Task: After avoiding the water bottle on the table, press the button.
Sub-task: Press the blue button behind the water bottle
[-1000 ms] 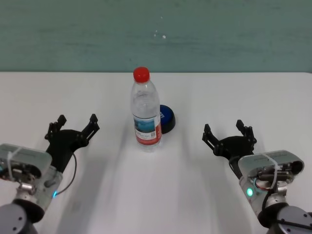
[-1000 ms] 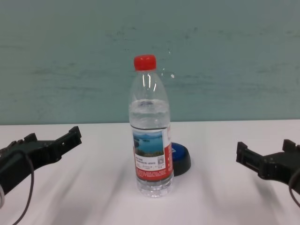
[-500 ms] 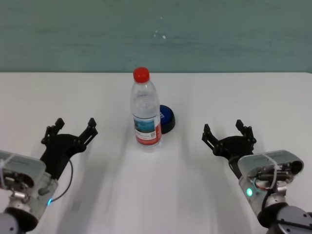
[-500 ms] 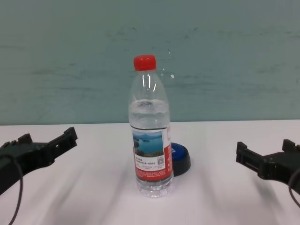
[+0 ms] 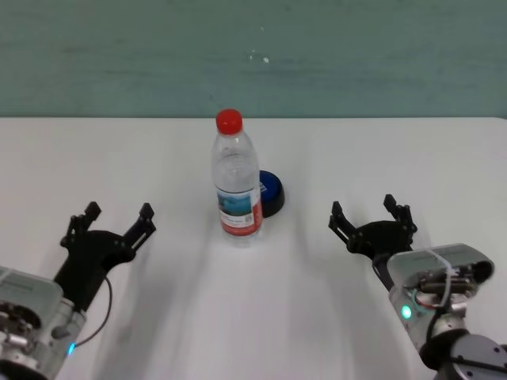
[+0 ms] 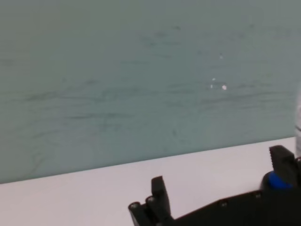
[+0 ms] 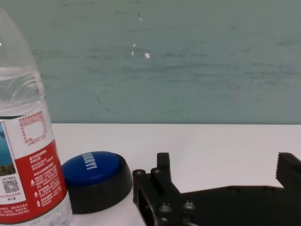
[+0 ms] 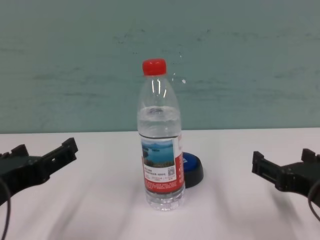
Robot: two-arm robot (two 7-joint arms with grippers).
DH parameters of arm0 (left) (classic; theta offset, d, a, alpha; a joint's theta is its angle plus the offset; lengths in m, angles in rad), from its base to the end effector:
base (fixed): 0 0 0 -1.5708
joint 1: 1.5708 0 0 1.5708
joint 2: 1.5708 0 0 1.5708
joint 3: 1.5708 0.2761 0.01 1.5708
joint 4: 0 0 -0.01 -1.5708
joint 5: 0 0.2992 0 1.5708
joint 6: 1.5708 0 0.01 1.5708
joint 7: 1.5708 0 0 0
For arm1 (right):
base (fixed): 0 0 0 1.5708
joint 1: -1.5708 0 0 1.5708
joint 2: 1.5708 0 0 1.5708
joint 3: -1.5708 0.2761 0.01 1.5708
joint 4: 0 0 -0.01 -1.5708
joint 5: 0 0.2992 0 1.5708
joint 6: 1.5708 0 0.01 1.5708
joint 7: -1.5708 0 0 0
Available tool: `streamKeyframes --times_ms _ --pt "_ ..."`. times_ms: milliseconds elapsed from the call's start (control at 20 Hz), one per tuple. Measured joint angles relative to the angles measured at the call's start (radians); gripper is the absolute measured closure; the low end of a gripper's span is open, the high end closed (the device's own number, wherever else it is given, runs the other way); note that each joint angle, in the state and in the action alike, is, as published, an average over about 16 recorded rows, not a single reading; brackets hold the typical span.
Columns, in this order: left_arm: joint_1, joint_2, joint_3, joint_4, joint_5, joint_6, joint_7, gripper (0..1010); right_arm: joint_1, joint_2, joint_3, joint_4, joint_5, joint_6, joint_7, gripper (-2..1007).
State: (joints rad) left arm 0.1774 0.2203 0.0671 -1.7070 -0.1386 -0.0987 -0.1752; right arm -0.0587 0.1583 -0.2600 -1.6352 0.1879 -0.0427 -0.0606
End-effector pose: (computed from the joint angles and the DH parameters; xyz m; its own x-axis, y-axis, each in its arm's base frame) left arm 0.2692 0.0325 -0.2939 0.2700 0.9602 0.0718 -0.9617 0.2726 -0.0280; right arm 0.2918 0.0391 -0.2930 0.2027 -0.9779 -0.0508 0.9792 0.2027 0.0061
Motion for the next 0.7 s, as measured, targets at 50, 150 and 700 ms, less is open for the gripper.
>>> streamKeyframes --times_ms 50,150,700 --pt "0.008 0.001 -0.001 -0.008 -0.001 -0.002 -0.003 0 0.0 0.0 0.0 0.0 0.0 0.0 0.0 1" --pt "0.023 0.003 -0.003 -0.025 -0.002 -0.006 -0.009 0 0.0 0.0 0.0 0.0 0.0 0.0 0.0 1" --pt "0.084 0.016 0.005 -0.091 -0.006 -0.033 -0.035 0 0.0 0.0 0.0 0.0 0.0 0.0 0.0 1"
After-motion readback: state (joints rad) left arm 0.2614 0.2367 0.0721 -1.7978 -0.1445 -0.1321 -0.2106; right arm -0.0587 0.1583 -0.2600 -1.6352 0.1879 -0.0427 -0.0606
